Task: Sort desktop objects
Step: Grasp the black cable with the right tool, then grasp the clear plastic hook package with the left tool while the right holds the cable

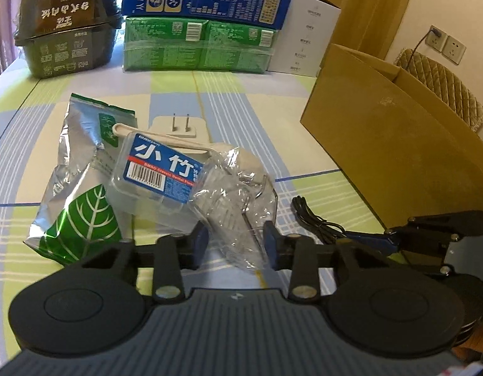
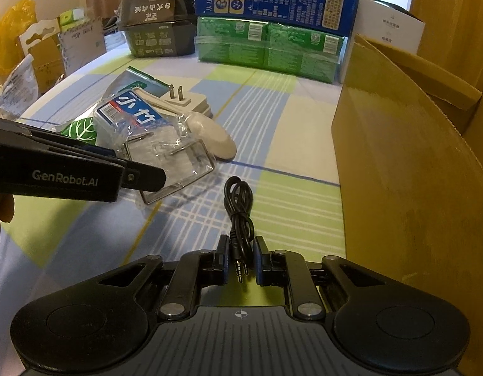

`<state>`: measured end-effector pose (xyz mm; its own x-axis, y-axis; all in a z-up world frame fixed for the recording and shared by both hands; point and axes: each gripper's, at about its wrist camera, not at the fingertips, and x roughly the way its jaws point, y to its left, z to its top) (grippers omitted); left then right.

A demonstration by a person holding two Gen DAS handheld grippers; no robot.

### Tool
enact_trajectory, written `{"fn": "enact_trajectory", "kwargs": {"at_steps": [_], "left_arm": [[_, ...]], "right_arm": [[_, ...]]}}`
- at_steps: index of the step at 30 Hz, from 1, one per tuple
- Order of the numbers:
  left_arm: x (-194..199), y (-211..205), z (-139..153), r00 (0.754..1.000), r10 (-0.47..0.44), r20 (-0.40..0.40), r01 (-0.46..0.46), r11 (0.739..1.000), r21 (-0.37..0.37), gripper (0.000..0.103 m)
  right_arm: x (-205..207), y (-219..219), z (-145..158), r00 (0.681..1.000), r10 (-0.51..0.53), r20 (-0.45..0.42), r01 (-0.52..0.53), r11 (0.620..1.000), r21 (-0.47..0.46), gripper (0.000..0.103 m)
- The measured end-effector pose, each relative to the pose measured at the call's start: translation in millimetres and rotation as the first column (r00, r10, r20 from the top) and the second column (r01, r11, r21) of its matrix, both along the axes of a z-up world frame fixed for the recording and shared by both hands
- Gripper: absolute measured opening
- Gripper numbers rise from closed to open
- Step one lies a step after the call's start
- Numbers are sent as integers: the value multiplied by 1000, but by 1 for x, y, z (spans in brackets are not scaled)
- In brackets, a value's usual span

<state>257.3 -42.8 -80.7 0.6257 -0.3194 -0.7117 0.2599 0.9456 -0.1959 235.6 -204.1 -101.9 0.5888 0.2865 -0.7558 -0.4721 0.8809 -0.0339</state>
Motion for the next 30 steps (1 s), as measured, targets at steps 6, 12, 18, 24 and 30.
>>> {"fn": "enact_trajectory", "kwargs": {"at_steps": [6, 12, 18, 24, 30], "left_arm": [[-21, -2, 6, 1000, -12, -17, 13, 998, 54, 22], [-70, -5, 18, 999, -35, -16, 37, 987, 157, 22], [-118, -6, 19, 999, -19, -33, 24, 987, 156, 24], [-135, -5, 14, 1000, -29, -12, 31, 982, 189, 36], [-127, -3, 15, 1000, -13, 18, 9, 986, 167, 54]], "right_arm": [[-9, -2, 2, 1000, -1, -24, 1, 1000, 21, 12], [-45, -8, 10, 997, -10, -70, 15, 998, 68, 12], [-88, -16, 10, 996, 9, -93, -1, 996, 87, 14], [-94, -22, 9, 997, -8, -78, 16, 995, 96, 47], [-92, -17, 7, 997, -2, -72, 9, 995, 102, 47]]}}
